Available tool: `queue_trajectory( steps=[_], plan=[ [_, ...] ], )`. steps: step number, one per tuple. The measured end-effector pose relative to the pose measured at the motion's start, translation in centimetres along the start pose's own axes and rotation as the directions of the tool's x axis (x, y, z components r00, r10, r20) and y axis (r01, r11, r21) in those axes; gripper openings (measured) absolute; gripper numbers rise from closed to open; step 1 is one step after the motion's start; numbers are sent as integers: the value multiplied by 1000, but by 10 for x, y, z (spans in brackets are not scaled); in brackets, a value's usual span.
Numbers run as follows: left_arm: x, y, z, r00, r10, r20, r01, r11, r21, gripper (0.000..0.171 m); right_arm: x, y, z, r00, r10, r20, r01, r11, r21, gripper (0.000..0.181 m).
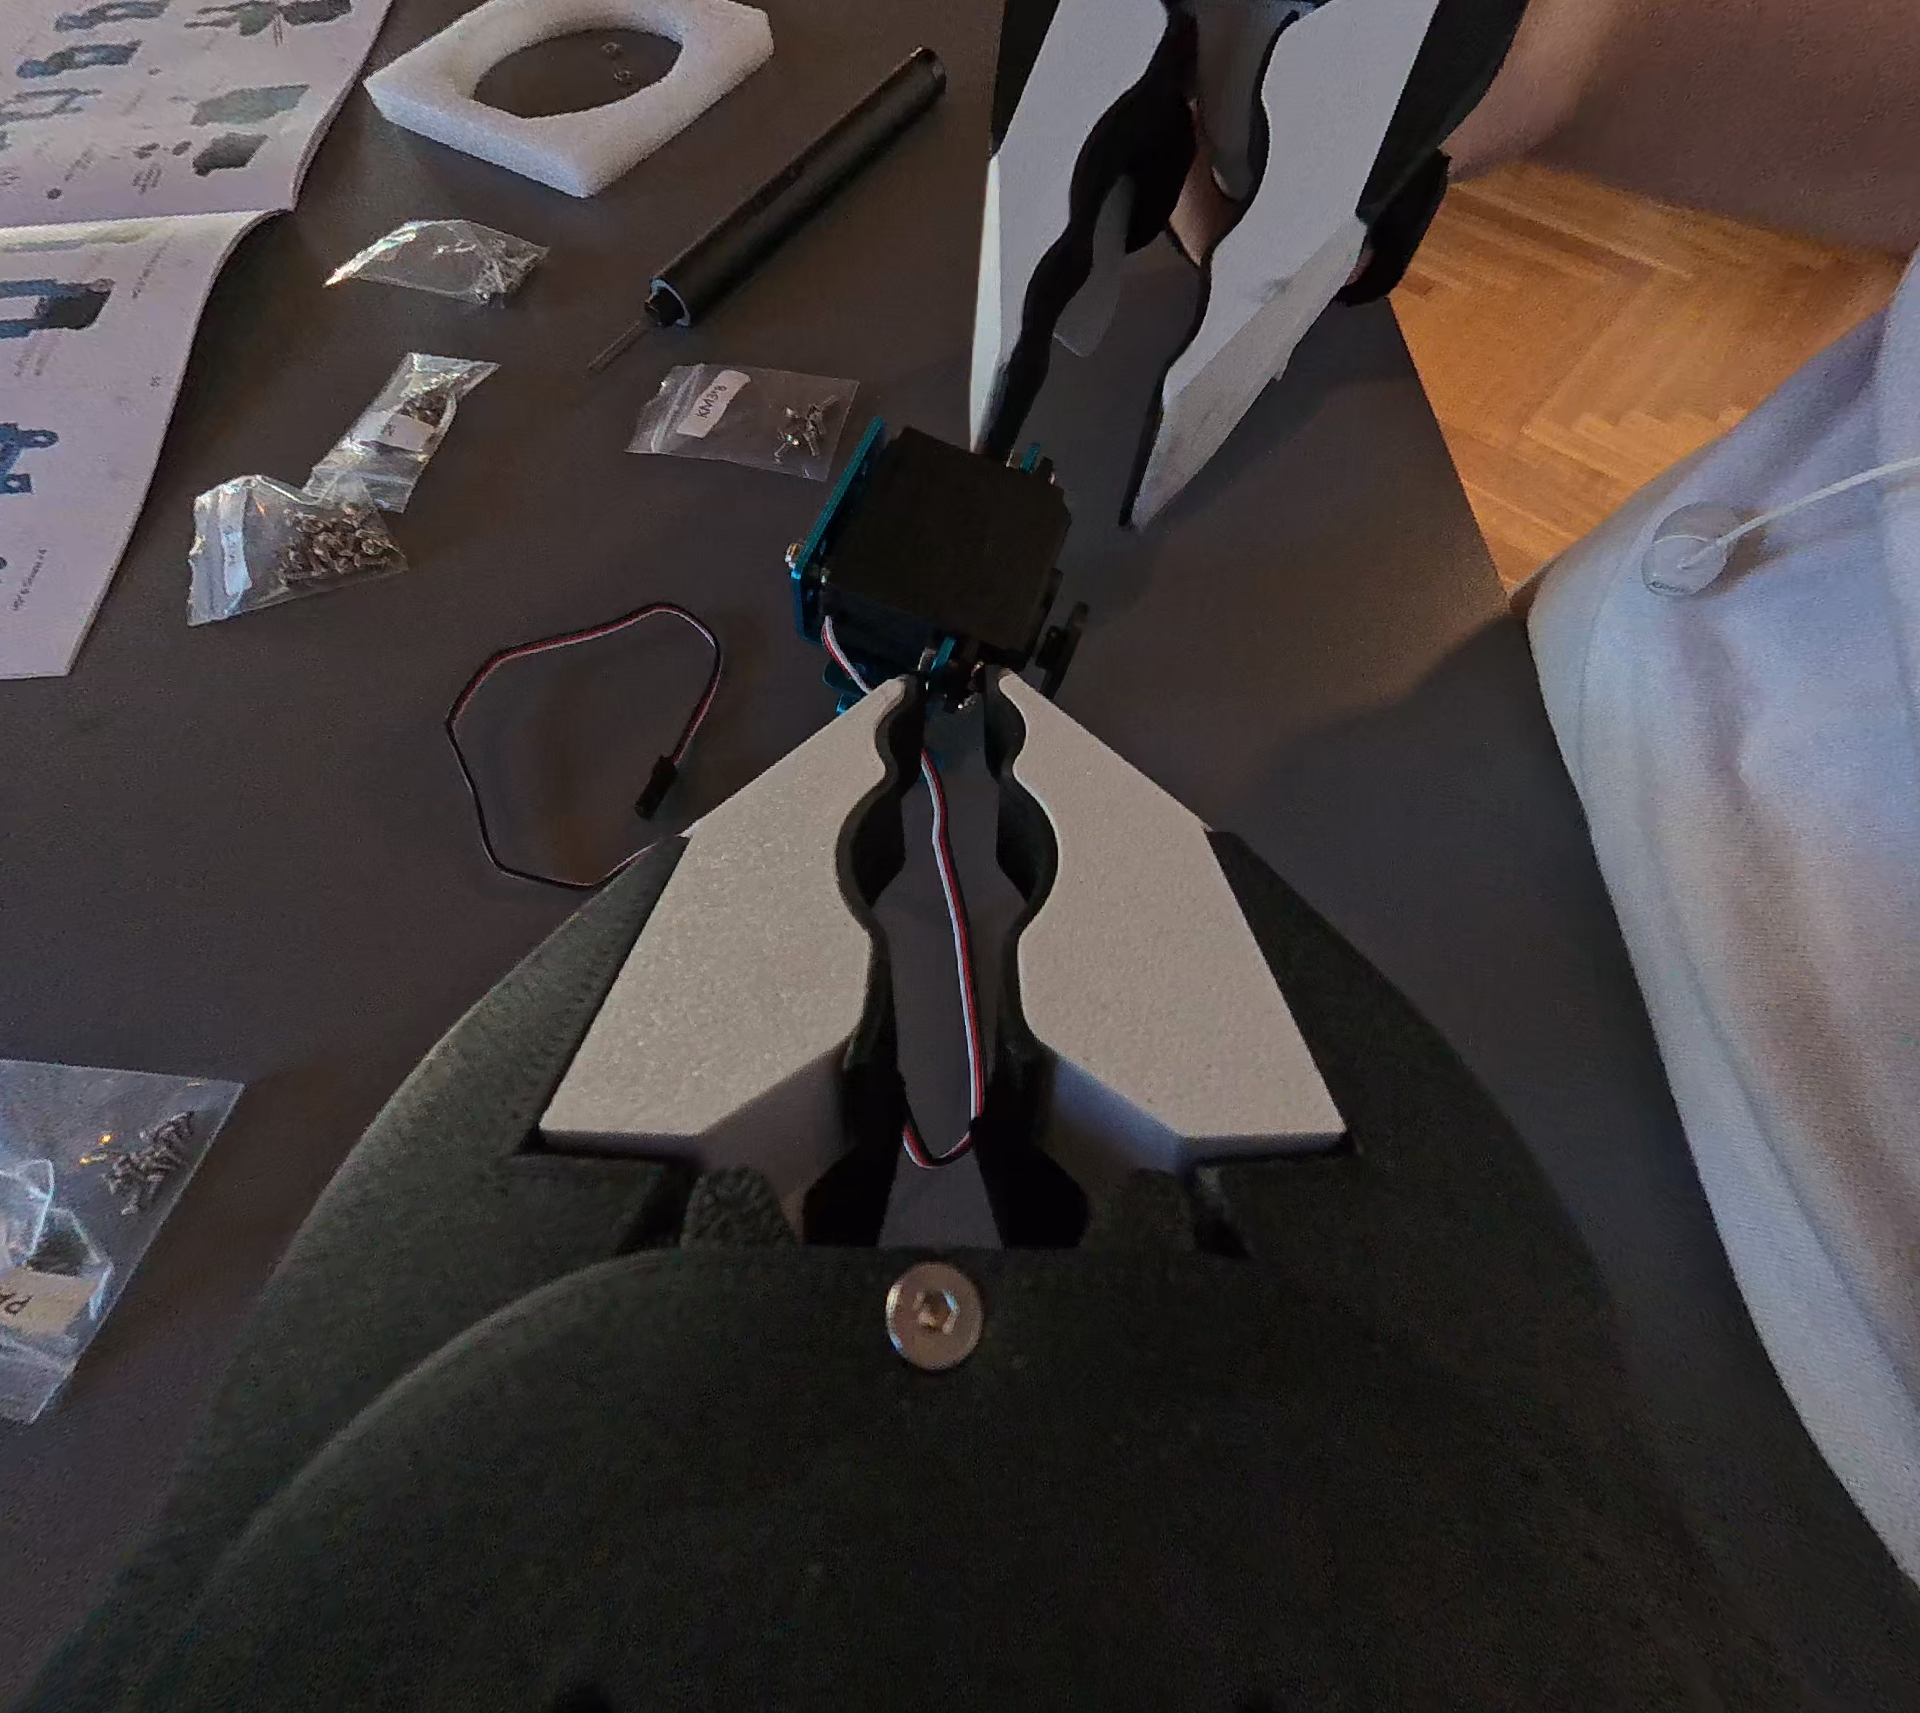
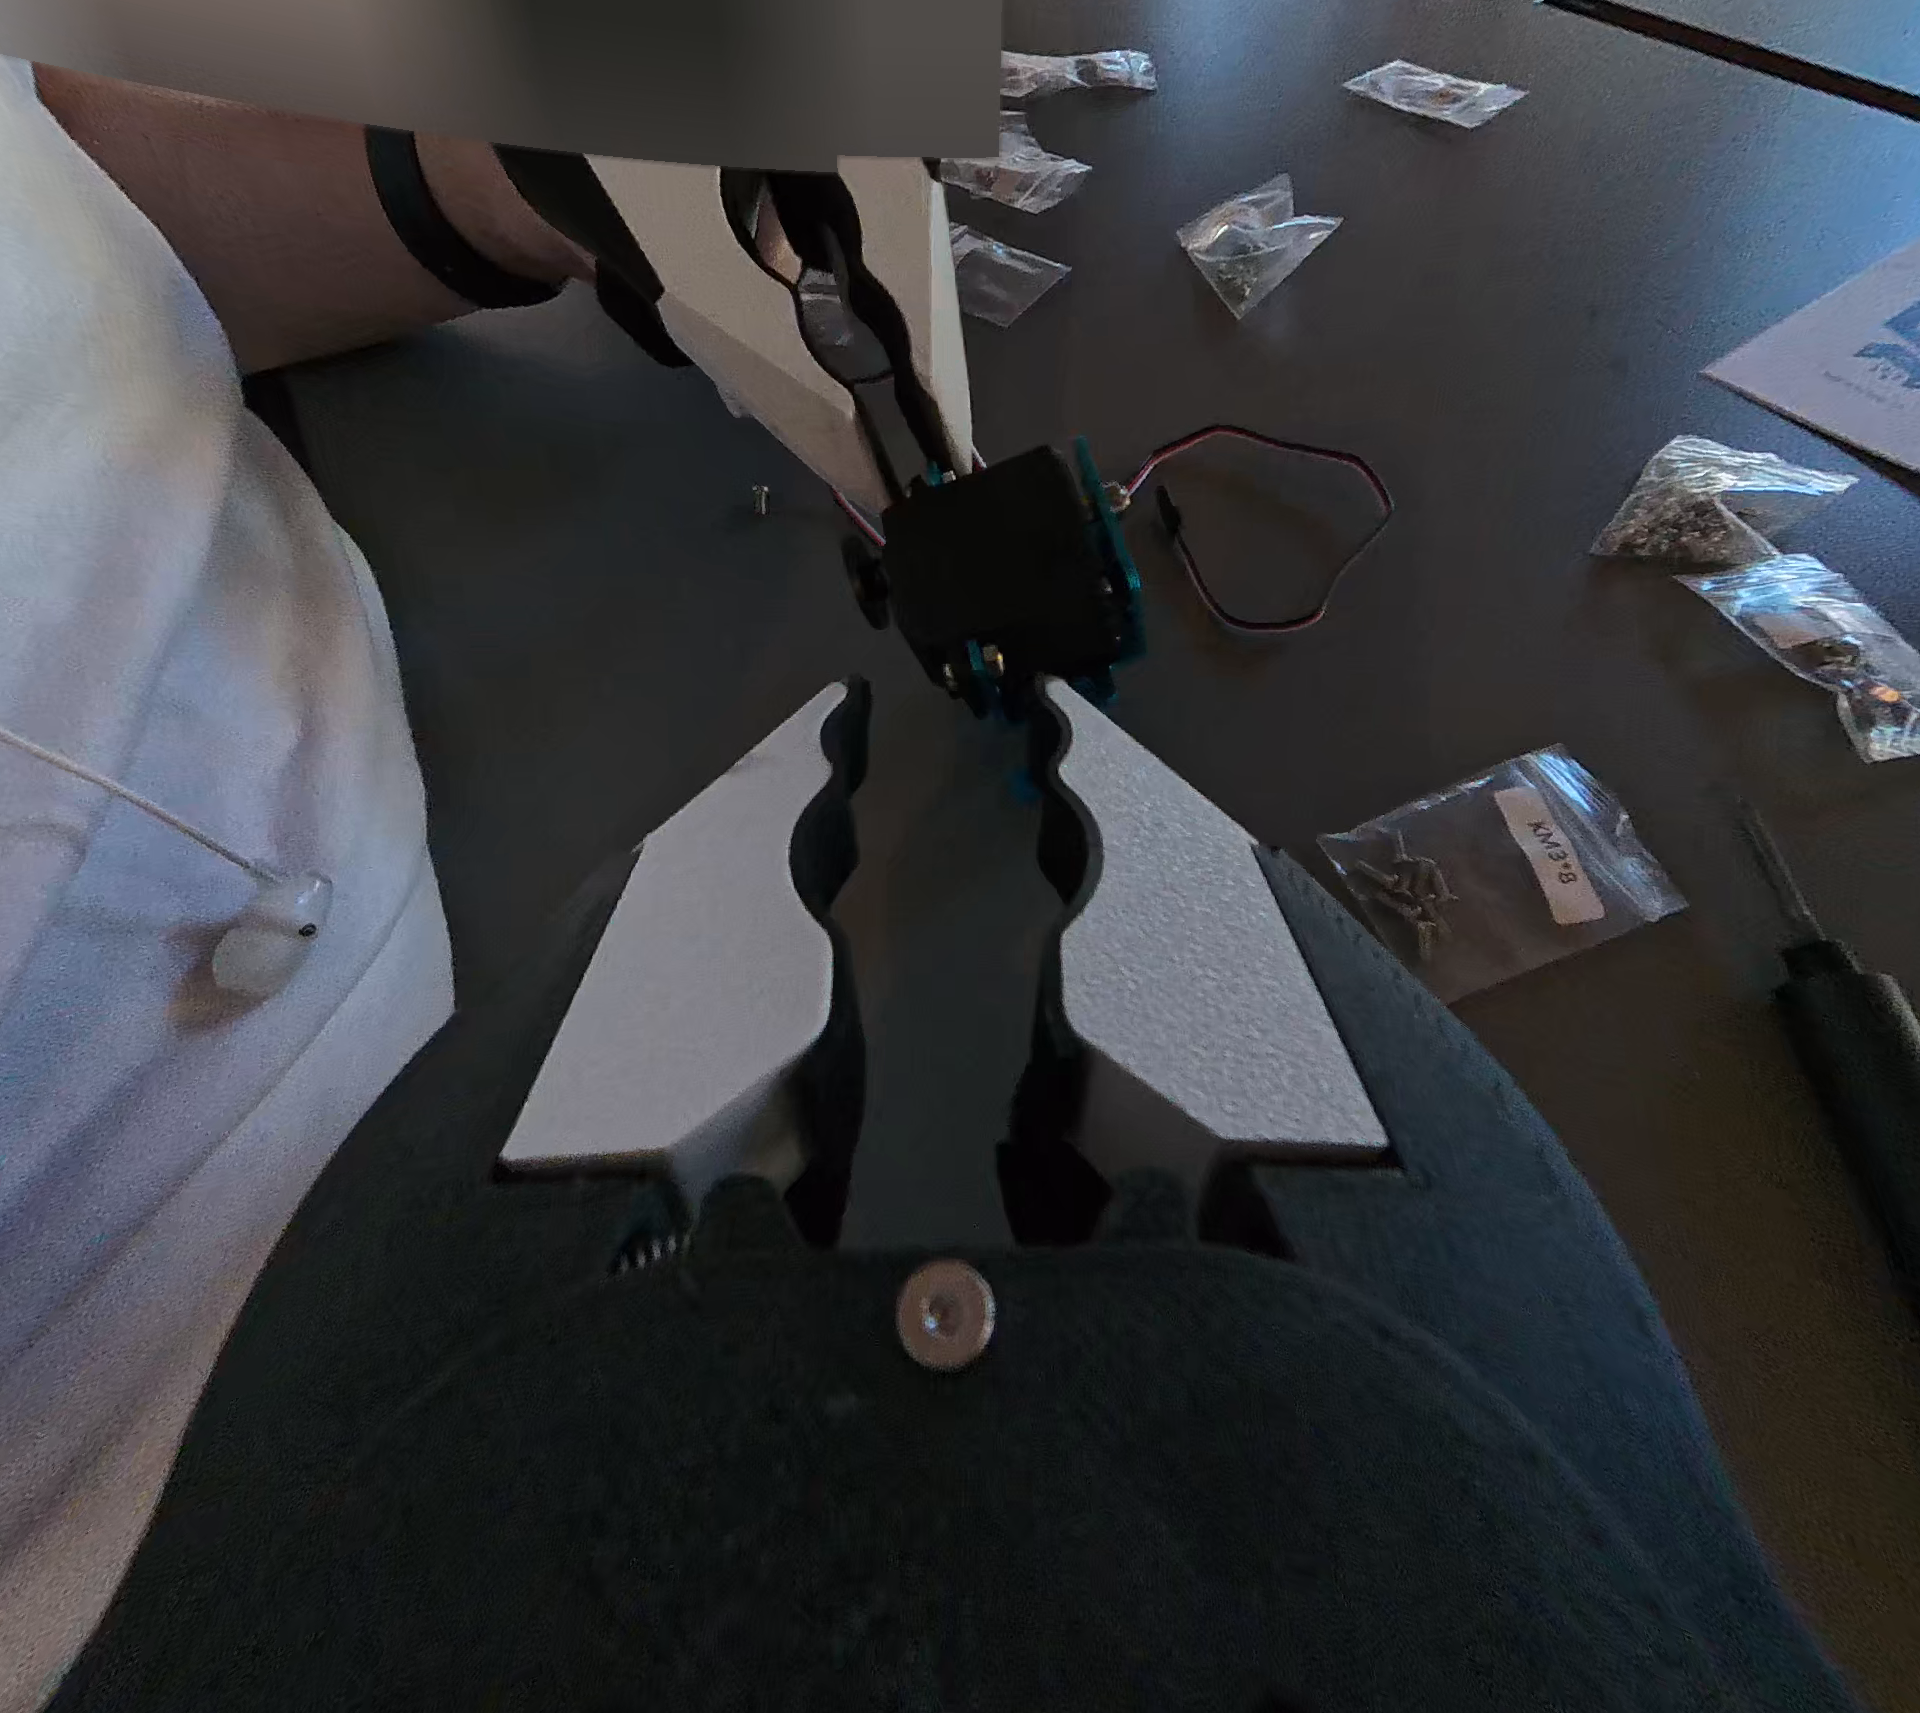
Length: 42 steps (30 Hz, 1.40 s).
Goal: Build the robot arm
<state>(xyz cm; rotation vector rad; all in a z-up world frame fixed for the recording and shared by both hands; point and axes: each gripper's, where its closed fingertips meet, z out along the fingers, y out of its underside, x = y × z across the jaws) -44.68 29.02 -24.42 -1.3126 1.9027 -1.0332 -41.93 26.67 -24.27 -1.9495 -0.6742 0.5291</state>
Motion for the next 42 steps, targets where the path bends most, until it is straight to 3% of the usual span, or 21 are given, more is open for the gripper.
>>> queue_trajectory(
  steps=[5, 14, 17, 20, 23, 29, 35, 42],
  plan=[
    [-2, 2, 0, 1000, -22, -4, 22, 1000, -5, 21, 2, -6, -7, 999, -12, -52, 15, 999, 51, 24],
    [2, -15, -8, 997, -54, -59, 57, 997, 51, 35, 3, -7, -11, 1000, 27, -2, -27, 992, 124, 27],
    [-1, -25, -8, 999, -14, -47, 16, 999, 41, 59, 6, -8, -13, 1000, 17, 17, -20, 991, 131, 29],
    [-2, -26, 3, 997, 49, -53, -51, 998, -39, 70, 10, -4, -10, 999, -41, 7, 40, 995, 93, 44],
    [-1, -25, 18, 988, 136, -72, -144, 982, -124, 68, 13, 1, -6, 994, -108, 3, 108, 993, 54, 53],
    [2, -23, 36, 972, 208, -108, -227, 950, -212, 62, 17, 0, -5, 994, -105, 36, 102, 993, 63, 42],
    [12, -36, 23, 972, 207, -107, -220, 967, -131, 43, 20, -8, -10, 996, -77, 35, 72, 990, 118, 39],
    [11, -34, 30, 971, 218, -99, -233, 956, -180, 45, 21, -9, -11, 997, -66, 38, 60, 989, 133, 39]
  ],
)
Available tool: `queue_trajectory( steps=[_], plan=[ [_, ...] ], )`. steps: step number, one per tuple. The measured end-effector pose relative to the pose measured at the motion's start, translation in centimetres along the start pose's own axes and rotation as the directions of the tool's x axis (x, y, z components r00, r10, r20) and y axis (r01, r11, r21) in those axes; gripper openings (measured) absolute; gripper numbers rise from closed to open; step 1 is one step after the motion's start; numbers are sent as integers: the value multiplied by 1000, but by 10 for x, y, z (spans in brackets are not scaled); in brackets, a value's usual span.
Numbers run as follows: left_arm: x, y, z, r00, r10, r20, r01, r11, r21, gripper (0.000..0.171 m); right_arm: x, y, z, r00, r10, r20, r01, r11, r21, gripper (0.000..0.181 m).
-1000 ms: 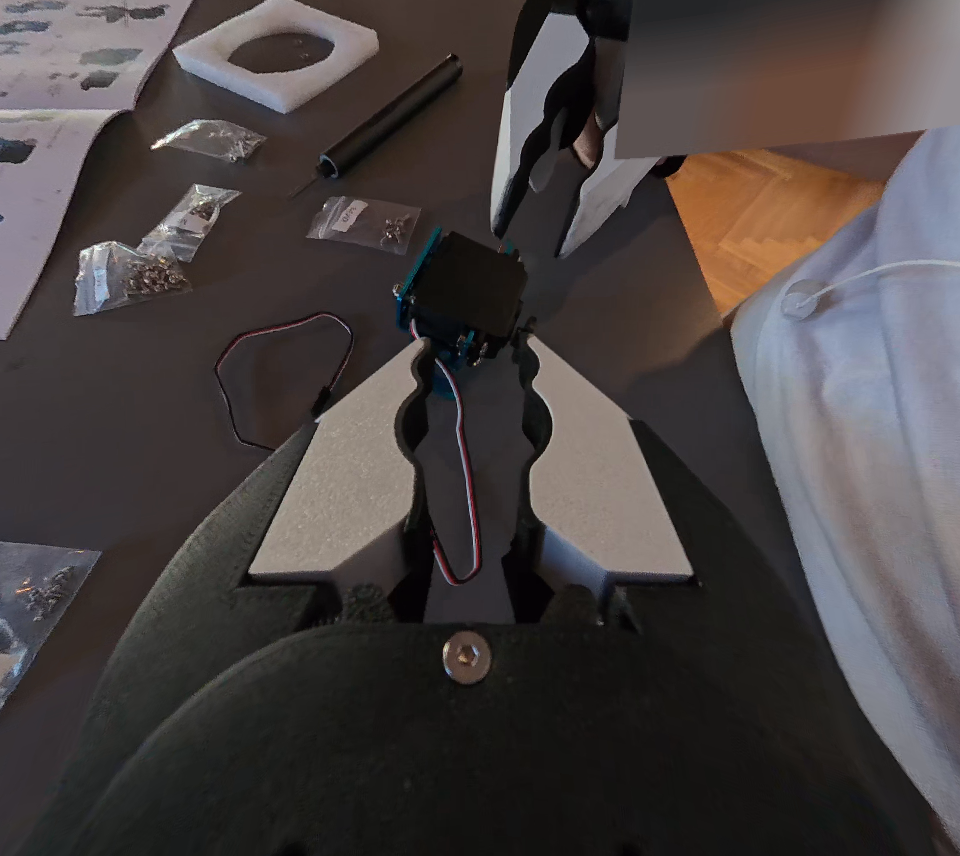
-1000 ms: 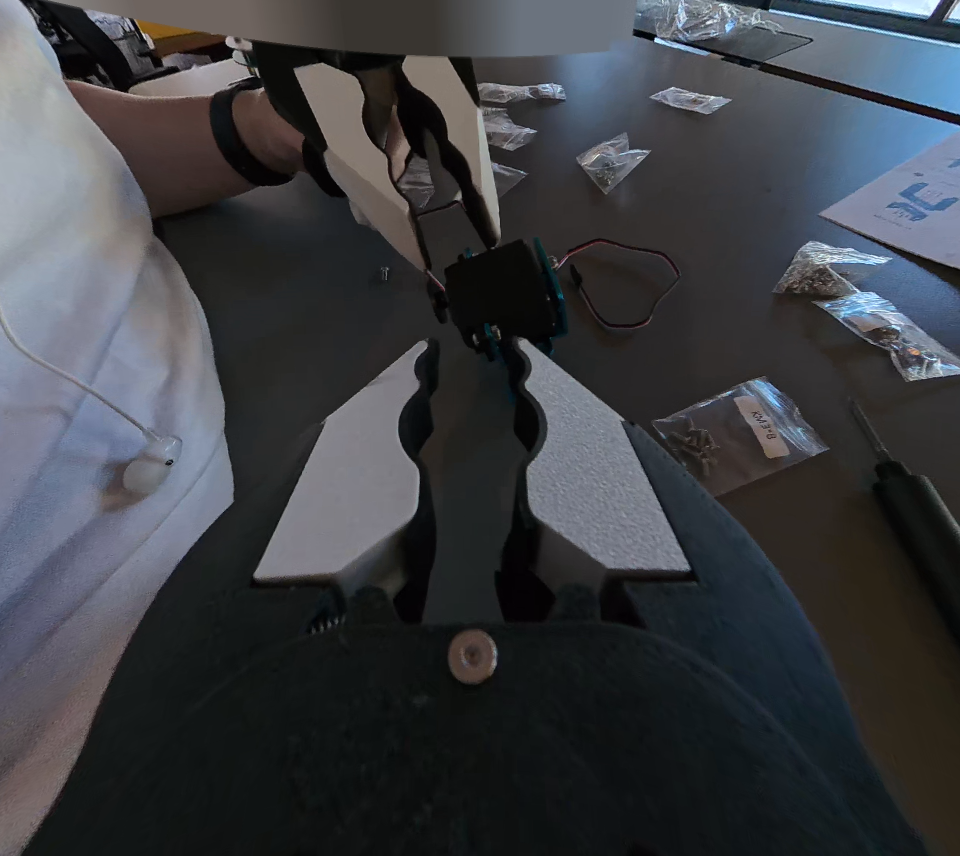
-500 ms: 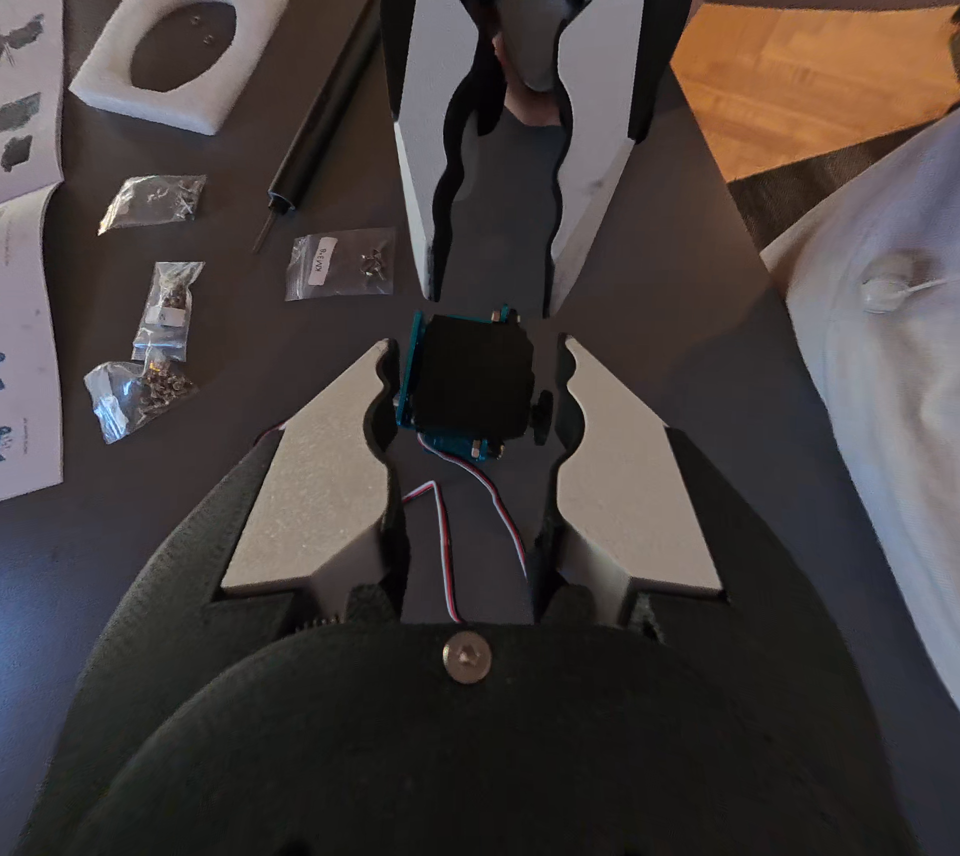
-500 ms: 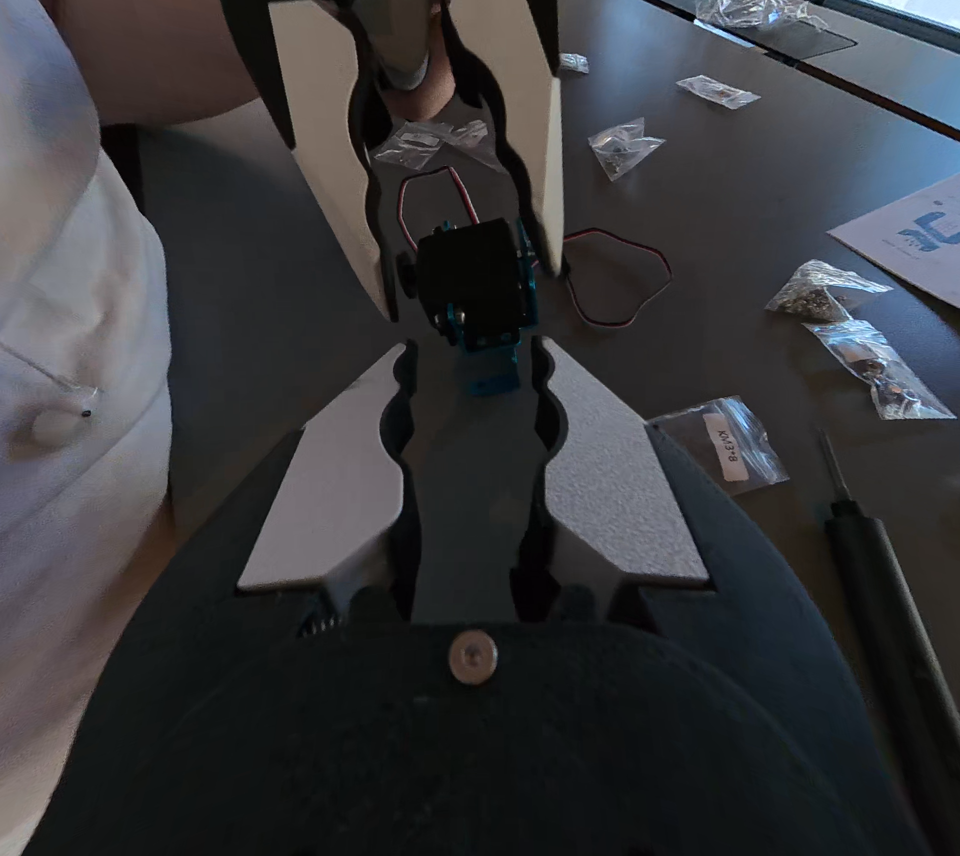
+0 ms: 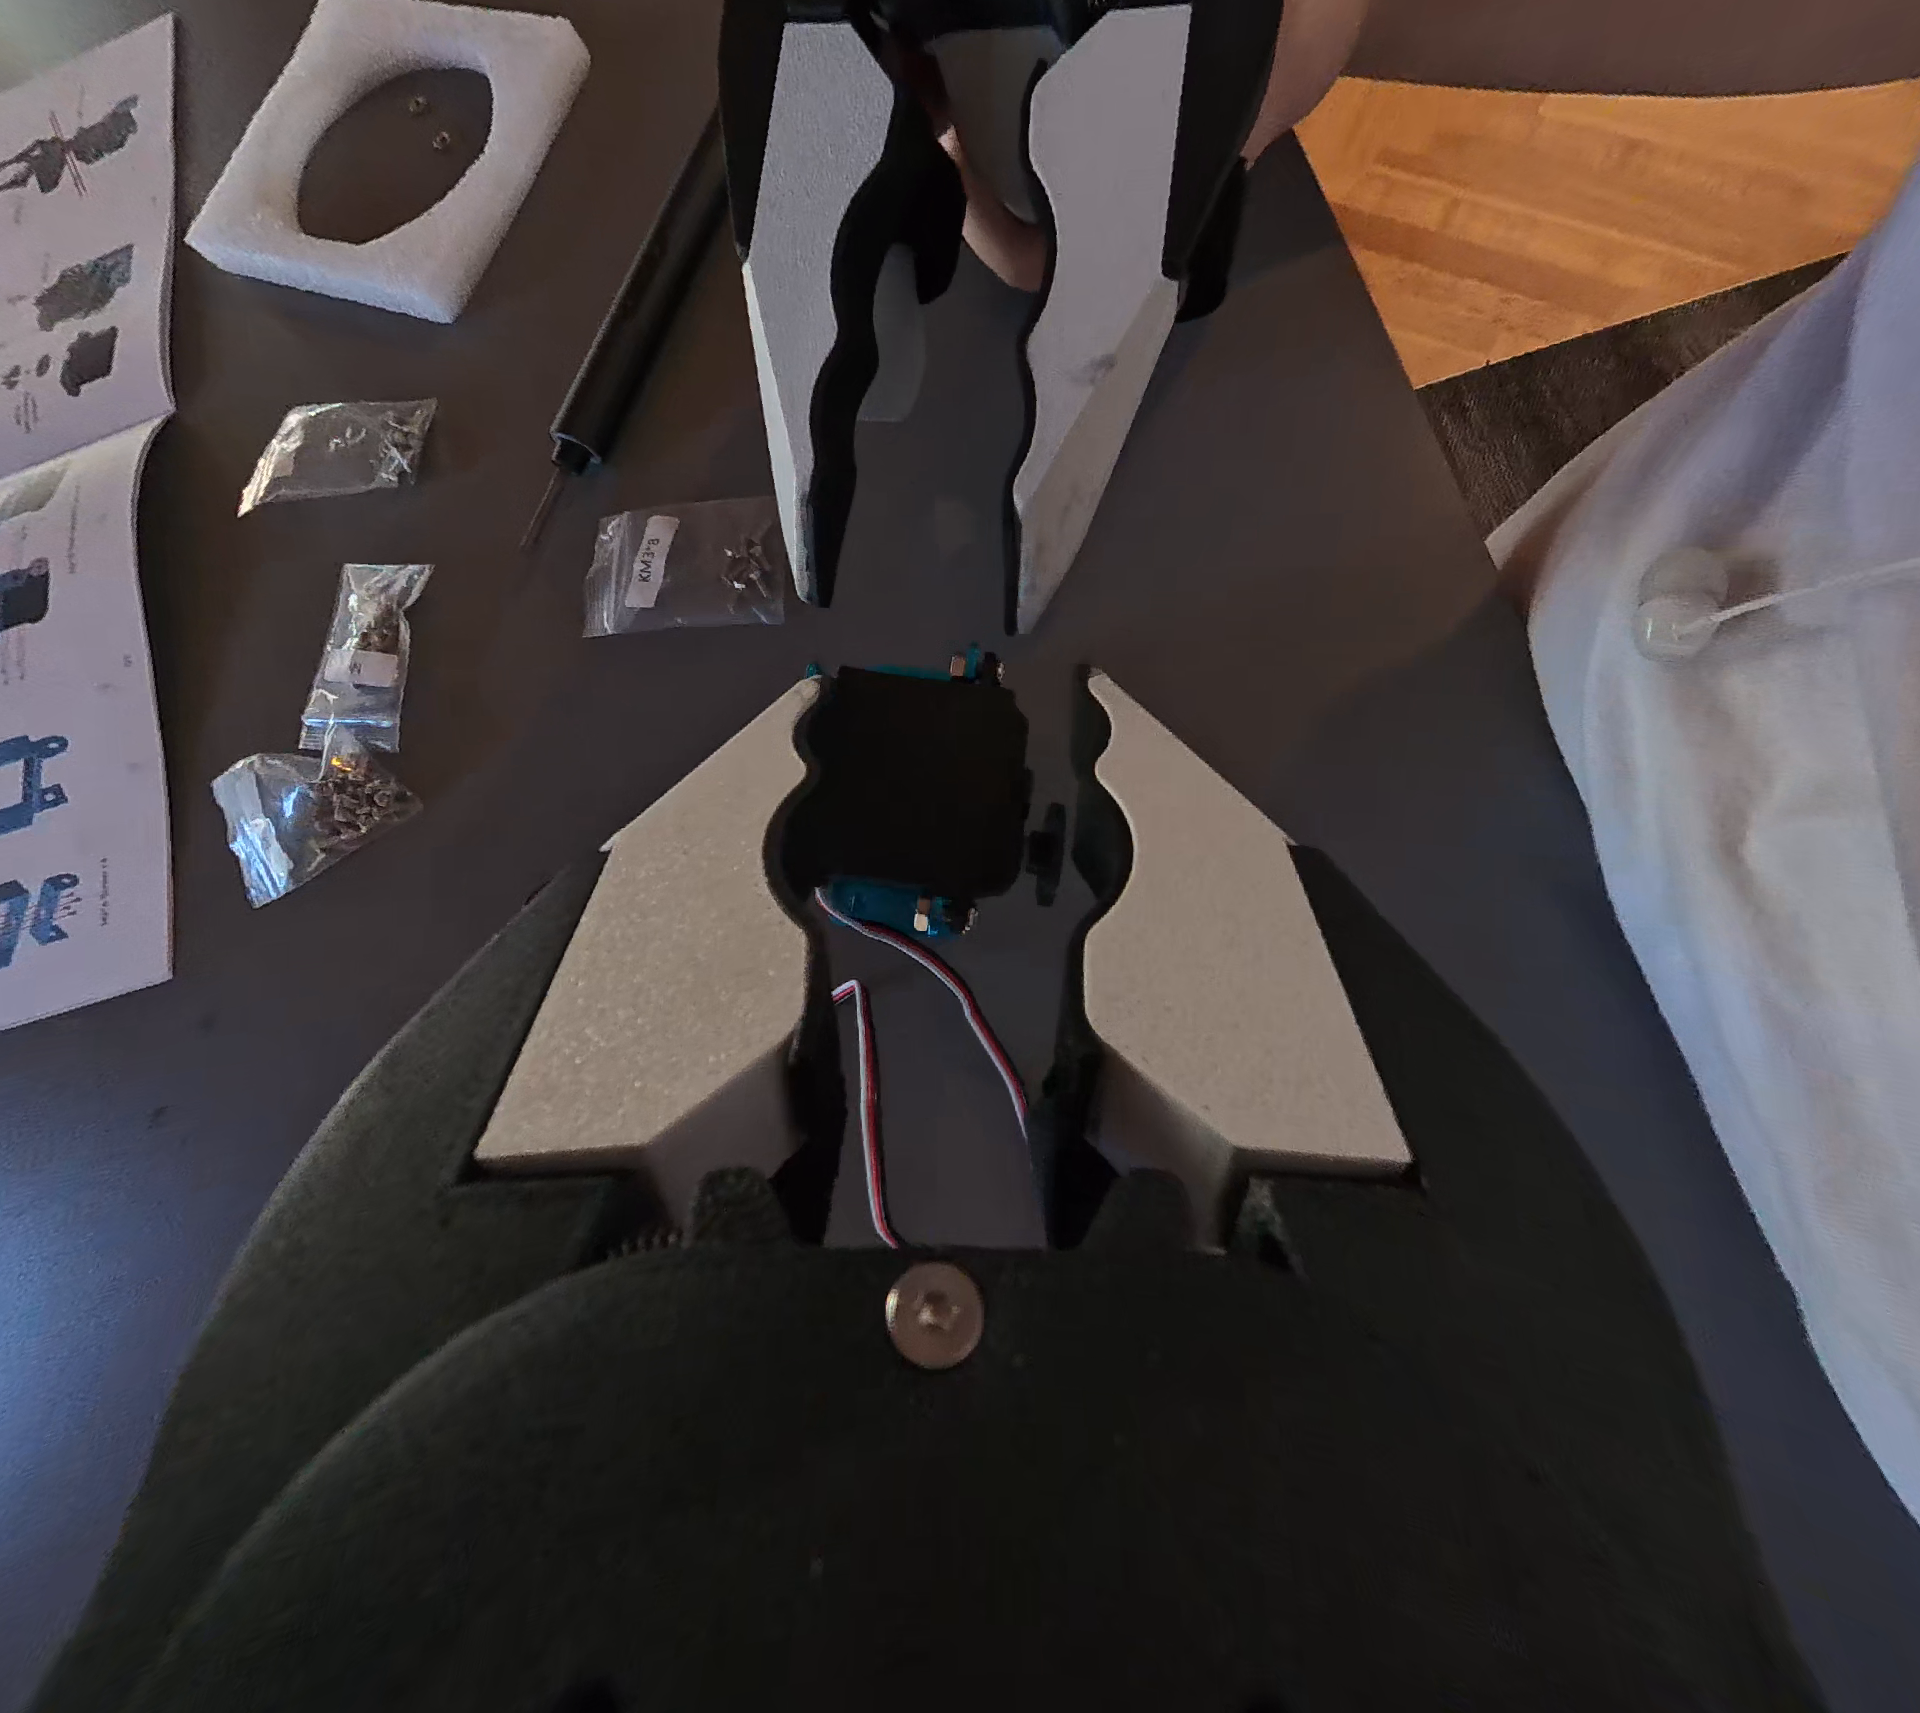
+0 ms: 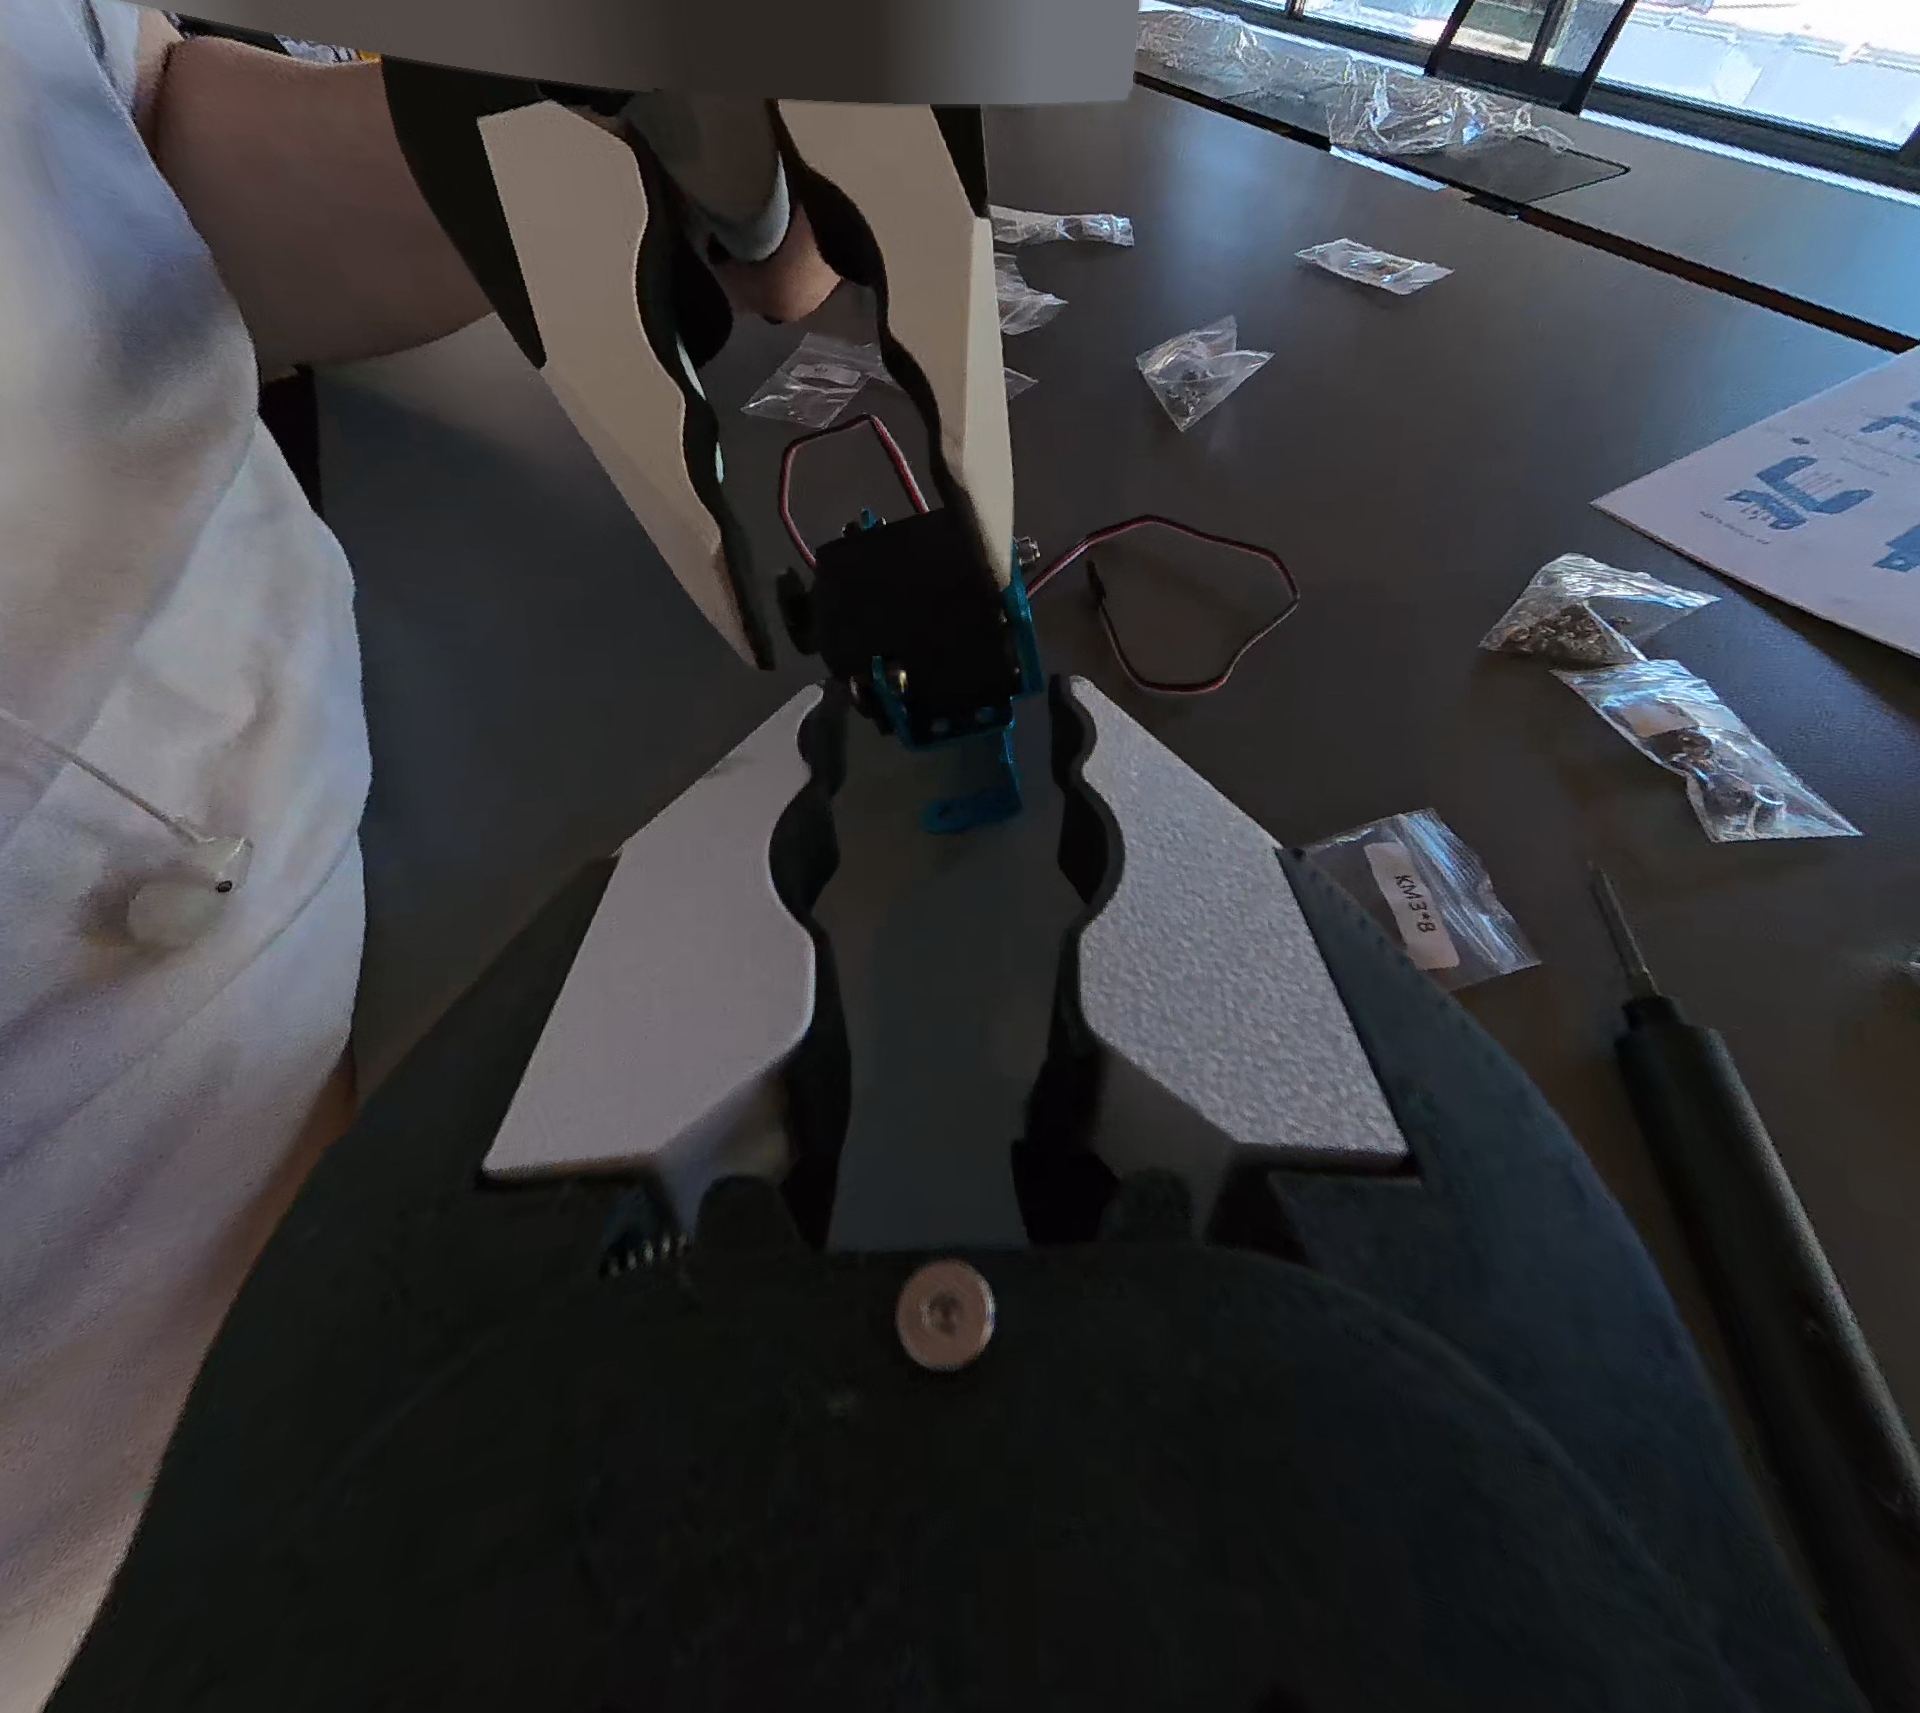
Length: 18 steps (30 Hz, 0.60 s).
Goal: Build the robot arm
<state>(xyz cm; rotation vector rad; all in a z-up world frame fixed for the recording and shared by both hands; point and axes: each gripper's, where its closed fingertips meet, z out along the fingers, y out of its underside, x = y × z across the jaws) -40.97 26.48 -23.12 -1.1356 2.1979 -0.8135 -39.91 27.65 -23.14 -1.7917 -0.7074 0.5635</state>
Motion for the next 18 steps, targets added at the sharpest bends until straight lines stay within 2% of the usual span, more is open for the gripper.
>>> queue_trajectory(
  steps=[6, 18],
  plan=[
    [1, 0, 1, 999, 16, 31, -16, 1000, -11, 38, 0, 0, -1, 1000, 2, 0, -2, 1000, 2, 40],
    [4, 1, 2, 997, 16, 72, -15, 1000, -12, 44, 5, -2, 2, 999, -17, 49, 18, 1000, -16, 38]
  ],
)
